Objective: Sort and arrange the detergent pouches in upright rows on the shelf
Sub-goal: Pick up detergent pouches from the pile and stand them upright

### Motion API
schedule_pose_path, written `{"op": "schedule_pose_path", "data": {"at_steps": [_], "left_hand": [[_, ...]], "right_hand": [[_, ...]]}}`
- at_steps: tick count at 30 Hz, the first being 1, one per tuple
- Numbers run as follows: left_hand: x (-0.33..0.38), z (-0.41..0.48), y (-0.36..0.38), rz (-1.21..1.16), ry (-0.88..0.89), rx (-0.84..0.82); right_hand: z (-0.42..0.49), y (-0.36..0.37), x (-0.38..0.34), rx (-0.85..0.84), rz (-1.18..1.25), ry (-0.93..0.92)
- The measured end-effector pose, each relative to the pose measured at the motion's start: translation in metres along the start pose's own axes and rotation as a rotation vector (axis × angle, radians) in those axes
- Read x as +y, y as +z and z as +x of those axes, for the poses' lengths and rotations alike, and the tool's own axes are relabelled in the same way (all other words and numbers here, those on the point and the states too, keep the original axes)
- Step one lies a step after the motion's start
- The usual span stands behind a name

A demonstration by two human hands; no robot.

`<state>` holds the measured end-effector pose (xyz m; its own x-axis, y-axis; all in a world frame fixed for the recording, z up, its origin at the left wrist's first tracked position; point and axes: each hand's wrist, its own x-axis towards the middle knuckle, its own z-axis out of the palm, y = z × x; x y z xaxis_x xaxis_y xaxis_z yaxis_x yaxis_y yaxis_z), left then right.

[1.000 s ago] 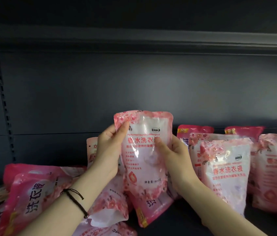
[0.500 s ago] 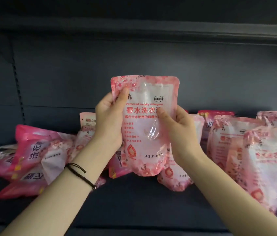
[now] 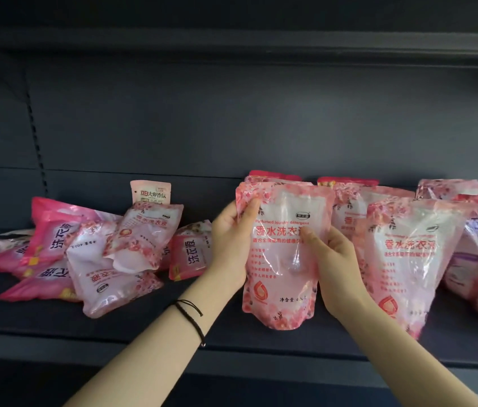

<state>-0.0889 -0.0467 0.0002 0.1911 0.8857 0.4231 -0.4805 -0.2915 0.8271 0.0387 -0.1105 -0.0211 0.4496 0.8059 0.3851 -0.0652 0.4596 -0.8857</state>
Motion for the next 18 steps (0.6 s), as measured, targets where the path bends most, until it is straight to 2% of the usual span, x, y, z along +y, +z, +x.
{"op": "schedule_pose_path", "data": {"at_steps": [4,7,10,12,15,18], "left_hand": [[-0.014,-0.001,0.000,0.047,0.004,-0.015],[-0.006,0.004,-0.007,0.151,0.032,-0.116],[0.013,0.013,-0.026,0.309,0.008,-0.281],[0.028,0.021,-0.046,0.444,0.014,-0.304],[0.050,0.036,-0.080,0.582,0.077,-0.236],[0.067,0.055,-0.113,0.895,0.185,-0.259]], "right_hand": [[0.000,-0.007,0.007,-0.005,-0.030,0.017],[0.003,-0.005,-0.002,0.051,-0.137,-0.084],[0.004,0.003,-0.026,0.119,-0.387,-0.382],[0.005,0.010,-0.045,0.114,-0.611,-0.642],[0.007,0.030,-0.073,0.033,-0.876,-0.918],[0.013,0.063,-0.092,-0.242,-1.001,-0.916]]}}
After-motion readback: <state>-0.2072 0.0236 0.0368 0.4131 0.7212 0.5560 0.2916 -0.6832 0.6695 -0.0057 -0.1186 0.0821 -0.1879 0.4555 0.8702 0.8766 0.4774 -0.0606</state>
